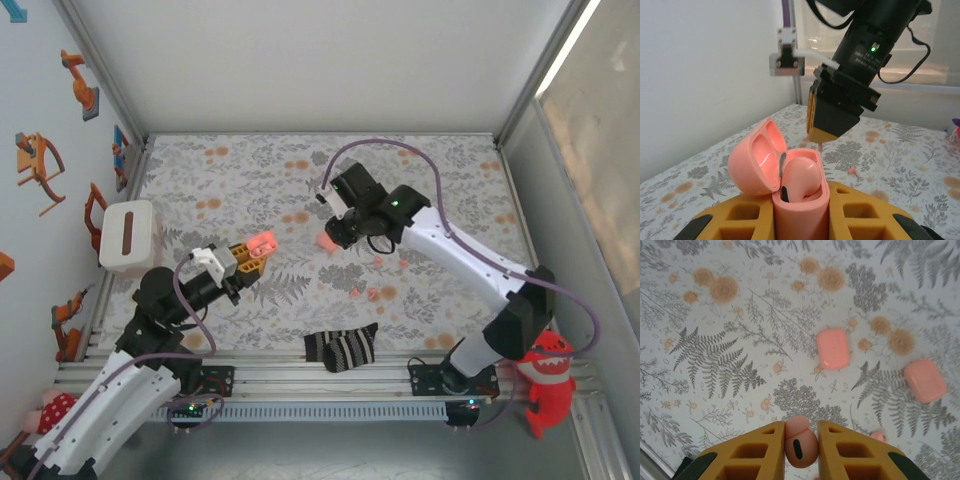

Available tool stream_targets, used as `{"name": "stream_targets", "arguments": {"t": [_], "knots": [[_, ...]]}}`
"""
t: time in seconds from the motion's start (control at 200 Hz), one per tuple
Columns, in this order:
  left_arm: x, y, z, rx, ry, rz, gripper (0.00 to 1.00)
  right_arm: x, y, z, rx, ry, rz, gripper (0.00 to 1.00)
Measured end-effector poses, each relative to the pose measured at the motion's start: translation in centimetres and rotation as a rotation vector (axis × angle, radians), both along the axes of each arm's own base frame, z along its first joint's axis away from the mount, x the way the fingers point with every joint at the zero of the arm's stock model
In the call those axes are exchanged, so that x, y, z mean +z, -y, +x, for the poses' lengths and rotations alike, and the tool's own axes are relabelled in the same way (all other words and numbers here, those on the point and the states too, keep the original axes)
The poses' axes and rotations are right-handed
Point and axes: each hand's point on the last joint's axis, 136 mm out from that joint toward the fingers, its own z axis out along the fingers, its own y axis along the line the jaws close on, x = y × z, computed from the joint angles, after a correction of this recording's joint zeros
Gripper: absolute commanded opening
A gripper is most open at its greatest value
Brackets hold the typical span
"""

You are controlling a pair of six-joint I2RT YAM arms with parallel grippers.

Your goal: Insert wireless bluetooth earbuds into charging case

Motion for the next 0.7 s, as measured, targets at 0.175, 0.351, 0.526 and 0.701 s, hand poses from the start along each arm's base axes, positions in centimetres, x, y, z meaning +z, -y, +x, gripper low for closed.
{"name": "stream_targets", "arguments": {"t": [0.175,0.351,0.526,0.701], "knots": [[-0.1,0.9,0.5,-0.03,-0.017,-0.01,0.0,4.8,0.5,-0.7,0.103,0.167,0.059,0.21],[0.0,1.7,0.7,-0.065,-0.023,-0.02,0.0,8.3,0.7,-1.8,0.214,0.302,0.095,0.2],[-0.5,2.6,0.8,-0.11,-0.046,-0.015,0.0,9.8,0.0,-3.1,0.347,0.372,0.111,0.19],[-0.4,3.1,0.8,-0.14,-0.058,-0.033,0.0,11.7,-0.9,-5.2,0.5,0.455,0.142,0.16]]}}
